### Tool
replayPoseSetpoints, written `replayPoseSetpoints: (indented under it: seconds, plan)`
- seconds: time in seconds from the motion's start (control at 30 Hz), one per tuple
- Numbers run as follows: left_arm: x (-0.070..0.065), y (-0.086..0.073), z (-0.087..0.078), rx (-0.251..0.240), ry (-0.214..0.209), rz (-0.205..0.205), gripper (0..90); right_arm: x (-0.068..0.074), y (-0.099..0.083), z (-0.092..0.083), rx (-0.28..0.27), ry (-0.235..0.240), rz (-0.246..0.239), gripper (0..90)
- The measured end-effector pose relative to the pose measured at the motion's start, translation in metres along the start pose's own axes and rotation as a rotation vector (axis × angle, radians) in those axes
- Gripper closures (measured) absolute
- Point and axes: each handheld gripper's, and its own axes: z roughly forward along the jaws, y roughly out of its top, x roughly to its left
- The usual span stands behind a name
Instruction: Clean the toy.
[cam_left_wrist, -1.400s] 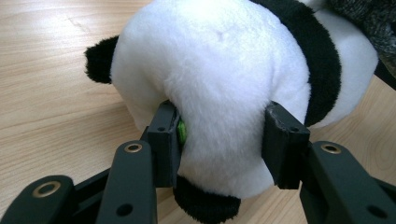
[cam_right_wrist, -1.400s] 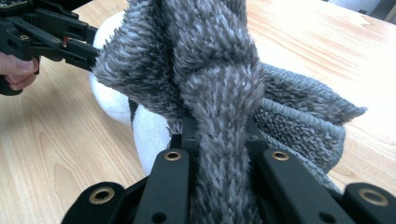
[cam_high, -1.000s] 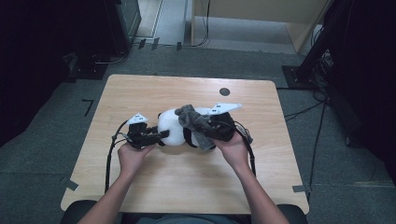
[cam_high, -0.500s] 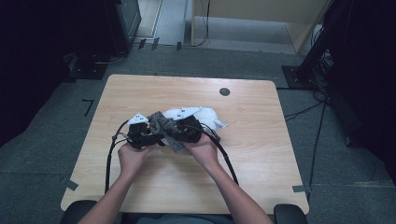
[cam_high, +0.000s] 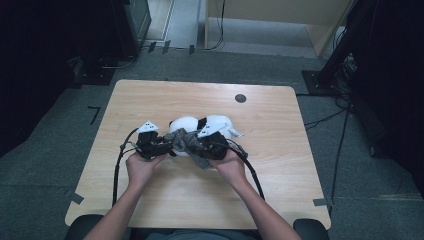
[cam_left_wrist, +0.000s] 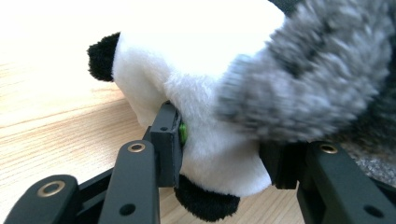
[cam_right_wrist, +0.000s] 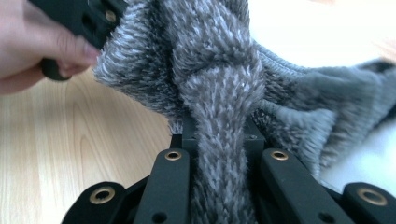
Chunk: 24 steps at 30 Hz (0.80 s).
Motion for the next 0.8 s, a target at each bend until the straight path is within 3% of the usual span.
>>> replayPoseSetpoints:
  seconds: [0.27, 0.8]
  plan:
    - [0.001, 0.0, 0.0, 0.002, -0.011, 0.0, 58.8, -0.005, -0.023, -0.019, 0.04, 0.003, 0.007, 79.9]
    - [0.003, 0.0, 0.001, 0.009, -0.012, -0.002, 60.6, -0.028, -0.058, -0.052, 0.105, -0.018, 0.084, 79.5]
